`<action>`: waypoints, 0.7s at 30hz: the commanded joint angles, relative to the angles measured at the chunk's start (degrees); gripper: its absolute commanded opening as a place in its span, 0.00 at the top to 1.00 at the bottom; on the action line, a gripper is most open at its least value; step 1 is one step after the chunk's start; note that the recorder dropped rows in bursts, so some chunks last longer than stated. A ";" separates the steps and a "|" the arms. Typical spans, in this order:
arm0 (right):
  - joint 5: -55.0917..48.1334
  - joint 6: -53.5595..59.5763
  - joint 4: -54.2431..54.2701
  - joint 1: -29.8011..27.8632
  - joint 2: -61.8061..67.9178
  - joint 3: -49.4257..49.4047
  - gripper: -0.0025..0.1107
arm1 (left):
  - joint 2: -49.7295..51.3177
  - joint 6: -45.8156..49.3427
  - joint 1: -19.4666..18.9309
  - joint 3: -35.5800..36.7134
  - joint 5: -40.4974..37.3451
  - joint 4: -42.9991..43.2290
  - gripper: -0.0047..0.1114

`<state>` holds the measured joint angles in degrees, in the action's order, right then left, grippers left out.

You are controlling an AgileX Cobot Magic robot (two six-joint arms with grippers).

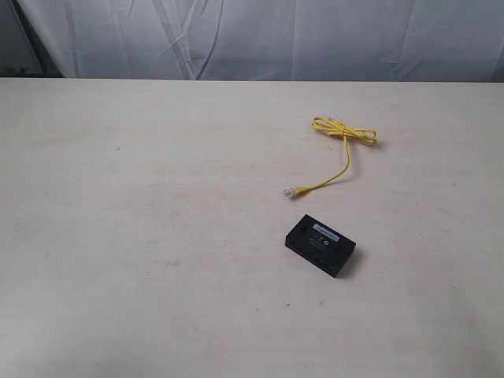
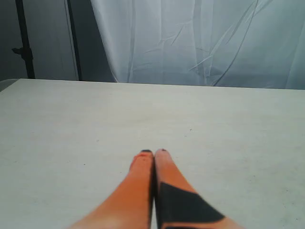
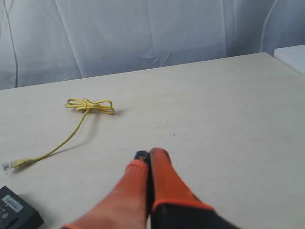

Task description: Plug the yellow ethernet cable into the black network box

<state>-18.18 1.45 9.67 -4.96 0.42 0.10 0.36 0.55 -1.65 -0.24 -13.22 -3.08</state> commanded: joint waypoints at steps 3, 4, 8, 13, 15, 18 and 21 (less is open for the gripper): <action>0.57 0.10 0.10 -0.26 -0.42 -0.10 0.99 | -0.36 0.05 -0.11 0.24 -0.02 0.15 0.96; 0.57 0.10 0.10 -0.26 -0.42 -0.10 0.99 | -0.36 0.05 -0.11 0.24 -0.02 0.15 0.96; 0.57 0.10 0.10 -0.26 -0.42 -0.10 0.99 | -0.36 0.05 -0.11 0.24 -0.02 0.15 0.96; 0.57 0.10 0.10 -0.26 -0.42 -0.10 0.99 | -0.36 0.05 -0.11 0.24 -0.02 0.40 0.96; 0.57 0.10 0.10 -0.26 -0.42 -0.10 0.99 | -0.36 0.05 -0.11 0.24 -0.02 0.40 0.96; 0.75 0.10 -0.90 -0.26 -0.42 -0.10 0.99 | -0.36 0.05 -0.11 0.24 -0.02 0.40 0.96; 0.75 0.10 -0.75 -0.26 -0.42 -0.10 0.99 | -0.36 0.05 -0.11 0.24 -0.02 0.40 0.96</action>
<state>-18.18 1.45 9.42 -4.96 0.42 0.10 0.36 0.55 -1.65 -0.24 -13.22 -2.75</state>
